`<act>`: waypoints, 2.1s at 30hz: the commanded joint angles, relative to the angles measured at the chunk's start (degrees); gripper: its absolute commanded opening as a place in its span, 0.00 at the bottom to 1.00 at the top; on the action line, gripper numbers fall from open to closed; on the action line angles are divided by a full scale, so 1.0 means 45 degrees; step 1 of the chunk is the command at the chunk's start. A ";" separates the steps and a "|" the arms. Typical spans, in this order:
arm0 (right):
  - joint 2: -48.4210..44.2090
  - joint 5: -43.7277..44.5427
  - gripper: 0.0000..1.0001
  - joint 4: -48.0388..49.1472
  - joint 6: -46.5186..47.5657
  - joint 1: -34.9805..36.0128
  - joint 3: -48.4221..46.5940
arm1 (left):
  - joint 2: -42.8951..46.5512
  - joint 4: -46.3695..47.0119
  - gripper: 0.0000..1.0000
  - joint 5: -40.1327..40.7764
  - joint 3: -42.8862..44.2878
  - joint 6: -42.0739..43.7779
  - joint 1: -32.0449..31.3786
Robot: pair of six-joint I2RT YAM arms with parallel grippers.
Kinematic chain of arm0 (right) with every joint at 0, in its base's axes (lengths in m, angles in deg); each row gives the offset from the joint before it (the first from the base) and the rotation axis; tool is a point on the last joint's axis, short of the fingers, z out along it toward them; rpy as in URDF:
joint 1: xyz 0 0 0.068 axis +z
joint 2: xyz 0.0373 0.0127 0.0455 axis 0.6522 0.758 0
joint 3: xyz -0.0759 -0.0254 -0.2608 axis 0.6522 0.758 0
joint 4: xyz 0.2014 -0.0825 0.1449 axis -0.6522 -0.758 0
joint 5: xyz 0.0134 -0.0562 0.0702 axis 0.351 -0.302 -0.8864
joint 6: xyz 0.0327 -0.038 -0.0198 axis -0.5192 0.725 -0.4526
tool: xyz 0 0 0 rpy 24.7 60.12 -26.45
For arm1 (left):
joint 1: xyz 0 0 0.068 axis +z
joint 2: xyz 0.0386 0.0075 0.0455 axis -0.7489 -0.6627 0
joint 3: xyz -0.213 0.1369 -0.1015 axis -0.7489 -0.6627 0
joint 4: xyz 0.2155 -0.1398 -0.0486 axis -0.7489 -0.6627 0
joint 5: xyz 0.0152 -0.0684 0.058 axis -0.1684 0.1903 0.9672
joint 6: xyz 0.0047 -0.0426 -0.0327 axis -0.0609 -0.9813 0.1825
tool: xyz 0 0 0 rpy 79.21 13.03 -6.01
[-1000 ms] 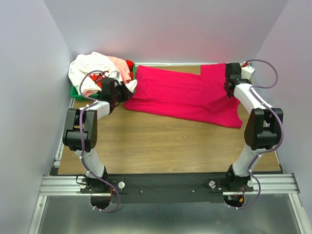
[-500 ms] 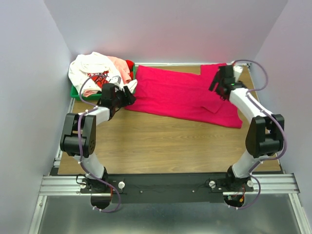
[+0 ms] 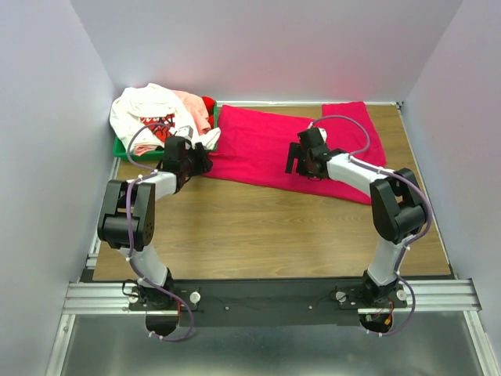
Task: Fold and stack the t-shirts
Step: Fold the tshirt
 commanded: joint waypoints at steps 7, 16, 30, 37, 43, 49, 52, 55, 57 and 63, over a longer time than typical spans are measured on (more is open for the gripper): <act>0.0664 -0.0301 0.96 0.0540 -0.0588 0.0169 0.1098 | -0.0057 -0.0824 0.62 0.1004 0.0219 0.0297 -0.0210; -0.0213 -0.0437 0.96 0.0520 -0.1251 0.0189 0.3227 | 0.1054 -0.0922 0.62 0.1238 -0.0775 0.0336 -0.0405; -0.3201 -0.0594 0.95 0.0364 -0.2209 0.0599 0.6997 | 0.4376 -0.1156 0.62 0.2527 -0.2984 -0.0386 -0.1751; -0.5076 -0.0594 0.94 -0.0221 -0.2873 0.1087 0.8073 | 0.4223 -0.0825 0.62 0.2685 -0.2088 -0.0835 -0.3334; -0.7029 -0.0087 0.94 -0.1411 -0.3010 0.1146 0.7918 | 0.1961 0.1029 0.62 0.0811 -0.1734 -0.1167 -0.3472; -0.8358 0.1356 0.99 -0.3110 -0.3147 0.1146 0.7020 | 0.0434 0.1949 0.61 -0.0031 -0.1929 -0.1324 -0.3492; -0.8593 0.2470 1.00 -0.4183 -0.3186 0.1010 0.6668 | 0.0353 0.2047 0.62 0.0241 -0.2513 -0.1207 -0.3511; -0.8671 0.2824 1.00 -0.4440 -0.3012 0.0328 0.6569 | 0.0568 0.2047 0.62 0.0730 -0.2963 -0.1168 -0.3492; -0.8749 0.2727 1.00 -0.4480 -0.2894 -0.0431 0.6531 | 0.0803 0.2047 0.62 0.1119 -0.3393 -0.1187 -0.3492; -0.8711 0.2608 1.00 -0.4421 -0.2522 -0.1802 0.6238 | 0.1271 0.2320 0.62 0.1414 -0.4428 -0.1440 -0.3453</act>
